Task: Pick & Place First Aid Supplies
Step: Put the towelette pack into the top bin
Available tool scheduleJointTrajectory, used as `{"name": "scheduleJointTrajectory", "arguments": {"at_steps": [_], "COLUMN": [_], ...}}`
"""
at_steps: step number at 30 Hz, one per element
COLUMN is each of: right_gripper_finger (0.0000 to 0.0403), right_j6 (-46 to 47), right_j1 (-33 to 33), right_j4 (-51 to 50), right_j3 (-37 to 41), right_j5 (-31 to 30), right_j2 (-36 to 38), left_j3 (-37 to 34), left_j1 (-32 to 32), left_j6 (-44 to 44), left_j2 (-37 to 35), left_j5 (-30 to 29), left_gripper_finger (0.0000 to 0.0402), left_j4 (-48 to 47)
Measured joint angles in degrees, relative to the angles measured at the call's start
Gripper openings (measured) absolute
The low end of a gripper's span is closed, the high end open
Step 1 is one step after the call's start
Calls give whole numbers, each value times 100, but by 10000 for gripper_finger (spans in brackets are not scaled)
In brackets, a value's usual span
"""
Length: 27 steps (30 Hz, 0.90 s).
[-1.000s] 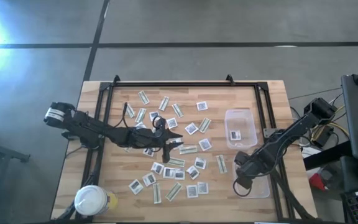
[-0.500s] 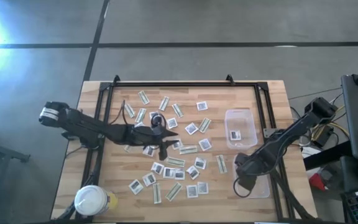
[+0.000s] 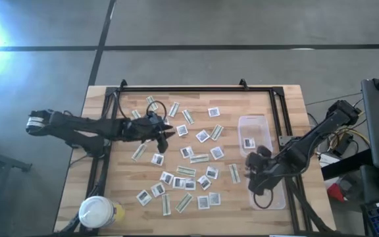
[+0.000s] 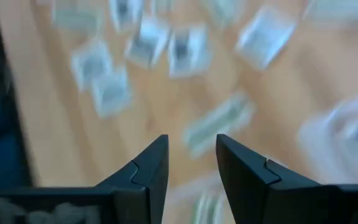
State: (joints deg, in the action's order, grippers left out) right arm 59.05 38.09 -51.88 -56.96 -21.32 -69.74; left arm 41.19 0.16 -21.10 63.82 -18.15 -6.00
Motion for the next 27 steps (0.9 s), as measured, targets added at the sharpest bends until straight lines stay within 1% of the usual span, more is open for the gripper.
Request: {"name": "scheduleJointTrajectory", "arguments": {"at_steps": [2, 4, 9, 12, 14, 19, 23, 27], "right_gripper_finger": [124, 121, 119, 123, 128, 137, 141, 139], "right_j6": [-385, -848, -2114, -2744, -3104, -3873, -4024, -3981], "right_j1": [0, 0, -13, -45, -74, -106, -175, -326], "right_j4": [7, 47, 451, 680, 838, 1060, 1065, 1071], "right_j3": [-153, -313, -604, -726, -757, -630, -524, -526], "right_j5": [-792, -1460, -2826, -3394, -3752, -4819, -5304, -5954], "right_j2": [3, -17, -112, -159, -194, -248, -244, -236], "left_j3": [-2, 0, 62, 135, 233, 583, 824, 1091], "left_j1": [108, 212, 436, 556, 648, 884, 990, 1000], "left_j6": [17, 21, 406, 788, 857, 857, 680, 427], "left_j2": [-77, -130, -204, -204, -204, -202, -202, -200], "left_j5": [2, 3, 0, 2, 4, 0, 2, 3], "left_gripper_finger": [136, 136, 136, 136, 139, 169, 190, 194], "left_j4": [-165, -310, -627, -806, -995, -1863, -2375, -2668]}}
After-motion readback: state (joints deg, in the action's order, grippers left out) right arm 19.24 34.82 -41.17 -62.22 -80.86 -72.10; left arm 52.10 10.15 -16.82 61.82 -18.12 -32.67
